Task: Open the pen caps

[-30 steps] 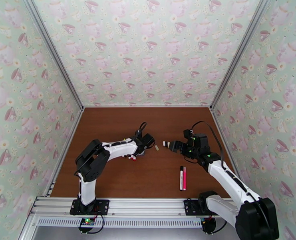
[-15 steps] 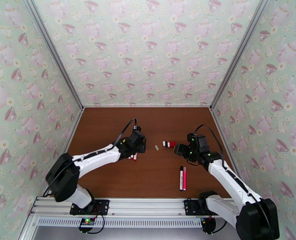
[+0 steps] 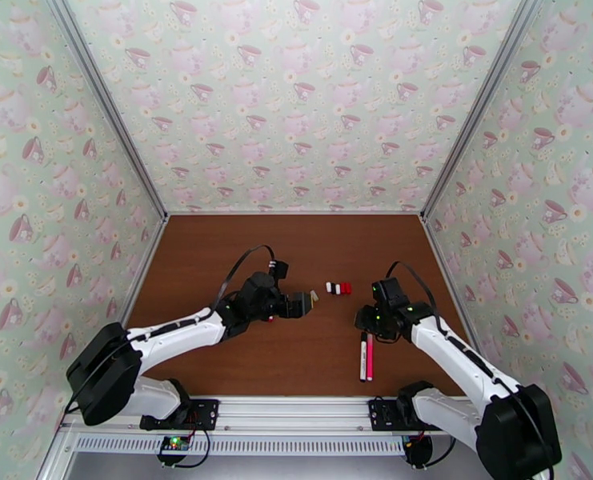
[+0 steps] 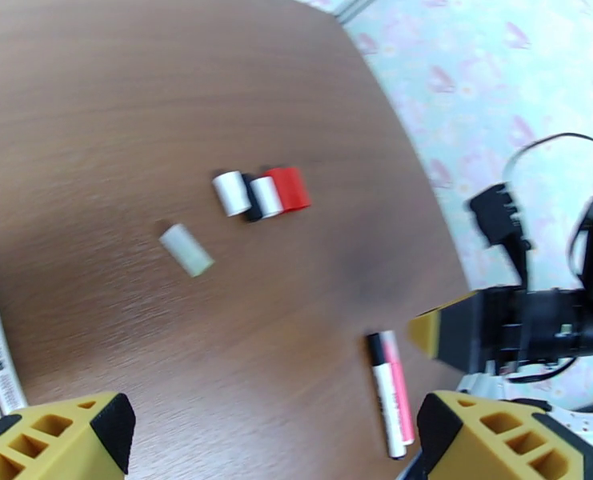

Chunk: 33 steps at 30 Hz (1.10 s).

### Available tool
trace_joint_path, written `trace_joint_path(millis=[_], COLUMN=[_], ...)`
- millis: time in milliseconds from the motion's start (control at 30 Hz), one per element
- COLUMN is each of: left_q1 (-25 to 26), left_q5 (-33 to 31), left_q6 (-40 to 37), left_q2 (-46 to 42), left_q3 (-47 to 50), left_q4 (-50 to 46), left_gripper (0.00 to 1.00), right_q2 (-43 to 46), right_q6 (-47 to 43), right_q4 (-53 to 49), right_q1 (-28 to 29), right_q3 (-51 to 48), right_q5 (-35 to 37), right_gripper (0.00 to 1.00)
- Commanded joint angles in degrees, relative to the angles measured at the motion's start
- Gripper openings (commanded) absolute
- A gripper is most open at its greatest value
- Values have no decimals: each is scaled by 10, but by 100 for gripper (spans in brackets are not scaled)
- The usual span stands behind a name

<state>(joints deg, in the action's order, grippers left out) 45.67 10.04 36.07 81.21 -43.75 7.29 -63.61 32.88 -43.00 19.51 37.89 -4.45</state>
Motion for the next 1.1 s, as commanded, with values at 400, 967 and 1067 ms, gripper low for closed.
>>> trace_joint_path(millis=[400, 967, 1067], left_q1=[6, 14, 14], left_q5=[-5, -20, -20], left_q6=[-14, -24, -24], left_q2=[-54, -44, -41], left_q3=[30, 14, 13], left_q4=[25, -2, -3], left_gripper=[100, 100, 100], right_q2=[-51, -98, -109], right_q6=[16, 12, 11], right_q4=[1, 47, 54], right_q1=[15, 16, 16], right_q3=[-21, -30, -28], right_q5=[23, 21, 21], right_gripper=[35, 33, 33])
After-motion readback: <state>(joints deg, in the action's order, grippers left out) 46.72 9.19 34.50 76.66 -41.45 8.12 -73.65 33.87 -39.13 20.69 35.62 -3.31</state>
